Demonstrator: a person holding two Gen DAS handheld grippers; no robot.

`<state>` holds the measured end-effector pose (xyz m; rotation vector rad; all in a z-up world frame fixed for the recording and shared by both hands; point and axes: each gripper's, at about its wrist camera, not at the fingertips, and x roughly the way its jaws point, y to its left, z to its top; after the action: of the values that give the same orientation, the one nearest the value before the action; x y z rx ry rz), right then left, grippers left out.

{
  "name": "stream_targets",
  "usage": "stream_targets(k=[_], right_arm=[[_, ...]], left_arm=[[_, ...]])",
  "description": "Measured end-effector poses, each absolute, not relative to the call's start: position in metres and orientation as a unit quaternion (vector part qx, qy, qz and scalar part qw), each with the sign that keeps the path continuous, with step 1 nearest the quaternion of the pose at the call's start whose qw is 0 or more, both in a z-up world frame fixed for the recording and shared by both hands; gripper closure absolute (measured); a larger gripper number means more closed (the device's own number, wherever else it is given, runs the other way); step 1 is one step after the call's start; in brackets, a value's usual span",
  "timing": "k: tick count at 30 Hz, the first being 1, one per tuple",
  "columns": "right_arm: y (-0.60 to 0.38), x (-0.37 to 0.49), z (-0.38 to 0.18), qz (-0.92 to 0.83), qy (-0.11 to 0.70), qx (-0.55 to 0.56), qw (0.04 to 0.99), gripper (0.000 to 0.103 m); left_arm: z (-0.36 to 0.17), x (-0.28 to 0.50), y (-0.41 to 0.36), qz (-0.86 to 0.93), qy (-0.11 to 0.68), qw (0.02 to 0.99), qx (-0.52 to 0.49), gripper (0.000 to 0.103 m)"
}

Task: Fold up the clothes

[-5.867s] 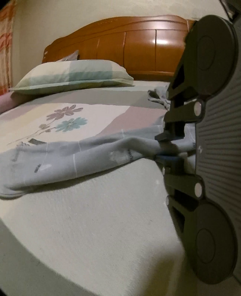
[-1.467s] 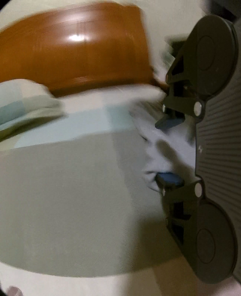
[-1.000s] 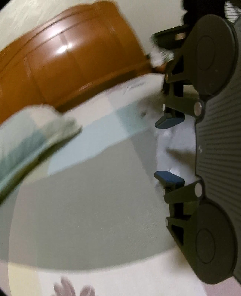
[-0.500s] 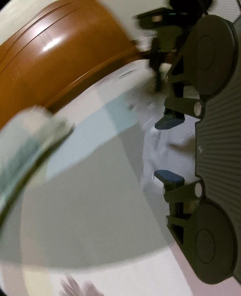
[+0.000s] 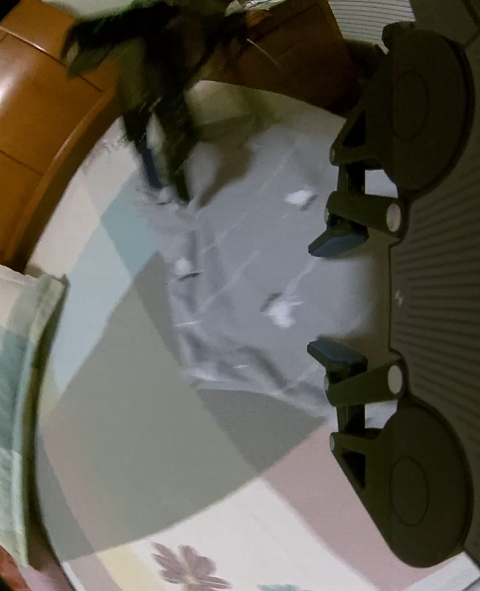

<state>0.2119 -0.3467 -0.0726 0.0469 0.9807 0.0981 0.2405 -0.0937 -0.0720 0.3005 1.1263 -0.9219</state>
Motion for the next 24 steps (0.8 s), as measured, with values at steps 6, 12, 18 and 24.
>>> stream_targets(k=[6, 12, 18, 24], right_arm=[[-0.356, 0.242, -0.09, 0.028, 0.463, 0.005, 0.886, 0.035], [-0.343, 0.198, -0.068, 0.032, 0.477, -0.007, 0.878, 0.031], [-0.336, 0.15, -0.086, -0.011, 0.522, -0.027, 0.852, 0.031], [-0.284, 0.134, -0.074, -0.008, 0.496, -0.013, 0.868, 0.028]], left_arm=[[-0.083, 0.209, -0.063, -0.386, 0.534, 0.732, 0.175, 0.053], [-0.079, 0.186, -0.048, -0.375, 0.513, 0.746, 0.201, 0.051], [-0.084, 0.173, -0.035, -0.382, 0.494, 0.747, 0.229, 0.048], [-0.077, 0.166, -0.012, -0.378, 0.464, 0.765, 0.237, 0.048]])
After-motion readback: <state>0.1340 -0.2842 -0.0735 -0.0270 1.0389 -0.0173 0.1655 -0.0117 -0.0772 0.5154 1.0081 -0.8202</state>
